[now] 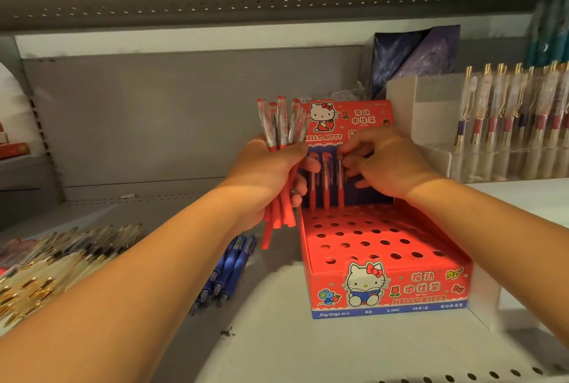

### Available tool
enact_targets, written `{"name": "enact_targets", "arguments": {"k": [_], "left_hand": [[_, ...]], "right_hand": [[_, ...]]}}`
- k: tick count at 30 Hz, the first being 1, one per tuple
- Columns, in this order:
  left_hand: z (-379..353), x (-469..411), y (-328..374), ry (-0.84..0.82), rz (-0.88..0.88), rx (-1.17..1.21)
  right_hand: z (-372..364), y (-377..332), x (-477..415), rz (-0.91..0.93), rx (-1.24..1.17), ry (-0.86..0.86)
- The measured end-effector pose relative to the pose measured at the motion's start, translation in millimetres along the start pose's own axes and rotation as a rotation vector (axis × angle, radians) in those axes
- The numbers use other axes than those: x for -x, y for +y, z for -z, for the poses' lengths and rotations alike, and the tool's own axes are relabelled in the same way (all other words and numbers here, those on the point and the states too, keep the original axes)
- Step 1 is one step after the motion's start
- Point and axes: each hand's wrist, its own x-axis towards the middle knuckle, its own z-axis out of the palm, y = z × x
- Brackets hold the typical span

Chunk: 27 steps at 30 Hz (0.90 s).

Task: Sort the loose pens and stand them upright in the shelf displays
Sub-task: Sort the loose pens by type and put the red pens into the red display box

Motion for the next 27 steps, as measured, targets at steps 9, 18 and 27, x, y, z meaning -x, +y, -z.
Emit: {"name": "enact_targets", "arguments": {"k": [9,18,27], "left_hand": [[-1.2,2.1,0.5,-0.050,-0.005,0.006],[-3.4,4.3,-0.2,-0.122,0.033,-0.022],[-2.4,2.6,2.2,-0.017,0.082,0.008]], "right_hand": [[1.2,-19.2,2.8,0.198,-0.206,0.114],[-7.2,-28.9,12.6,0.100,-0.618,0.006],[2.0,-37.4,9.4,0.059,-0.808,0.119]]}}
